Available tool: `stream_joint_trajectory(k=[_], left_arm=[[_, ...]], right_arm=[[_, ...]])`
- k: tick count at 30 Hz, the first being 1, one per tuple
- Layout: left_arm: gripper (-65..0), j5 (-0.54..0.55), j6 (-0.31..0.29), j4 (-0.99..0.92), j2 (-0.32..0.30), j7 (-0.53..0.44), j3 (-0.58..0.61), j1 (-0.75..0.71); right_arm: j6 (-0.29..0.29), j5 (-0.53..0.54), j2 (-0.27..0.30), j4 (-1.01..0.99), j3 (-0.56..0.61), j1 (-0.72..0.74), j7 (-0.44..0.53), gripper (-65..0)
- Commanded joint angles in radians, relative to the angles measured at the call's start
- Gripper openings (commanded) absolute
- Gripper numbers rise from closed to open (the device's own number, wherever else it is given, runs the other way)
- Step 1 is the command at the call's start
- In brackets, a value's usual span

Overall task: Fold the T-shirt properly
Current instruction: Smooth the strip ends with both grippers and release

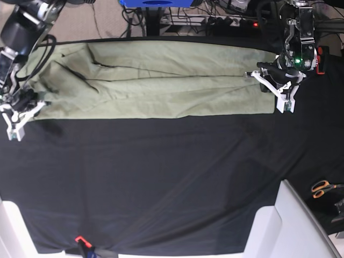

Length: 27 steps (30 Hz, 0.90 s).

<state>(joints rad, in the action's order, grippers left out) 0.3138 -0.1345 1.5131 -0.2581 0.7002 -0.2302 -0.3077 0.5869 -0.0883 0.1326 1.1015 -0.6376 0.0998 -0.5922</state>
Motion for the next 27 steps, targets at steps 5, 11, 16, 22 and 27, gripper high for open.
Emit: stream_joint_trajectory(k=[5,11,16,22,27], left_arm=[[-65.0,-0.002,-0.001,0.011,-0.013,-0.014,-0.005,0.000],[-65.0,-0.002,-0.001,0.011,-0.013,-0.014,-0.005,-0.002],[-65.0,-0.002,-0.001,0.010,-0.013,-0.014,-0.005,-0.002],[-65.0,0.000,-0.001,-0.038,-0.013,-0.014,-0.007,0.006],[-65.0,0.006,-0.001,-0.015,-0.013,-0.015,-0.007,0.006]], right_arm=[[0.000,0.006,0.080,-0.136,-0.004,0.047,0.136,-62.3],[-0.028,0.006,0.121,-0.203,-0.004,0.053,0.274,-62.3],[-0.133,0.006,0.144,-0.205,0.005,0.048,0.317,-62.3],[-0.158,0.006,0.144,-0.188,-0.003,0.050,0.321,-62.3],[-0.160,0.011,0.100,-0.021,-0.006,0.005,0.324,-62.3]])
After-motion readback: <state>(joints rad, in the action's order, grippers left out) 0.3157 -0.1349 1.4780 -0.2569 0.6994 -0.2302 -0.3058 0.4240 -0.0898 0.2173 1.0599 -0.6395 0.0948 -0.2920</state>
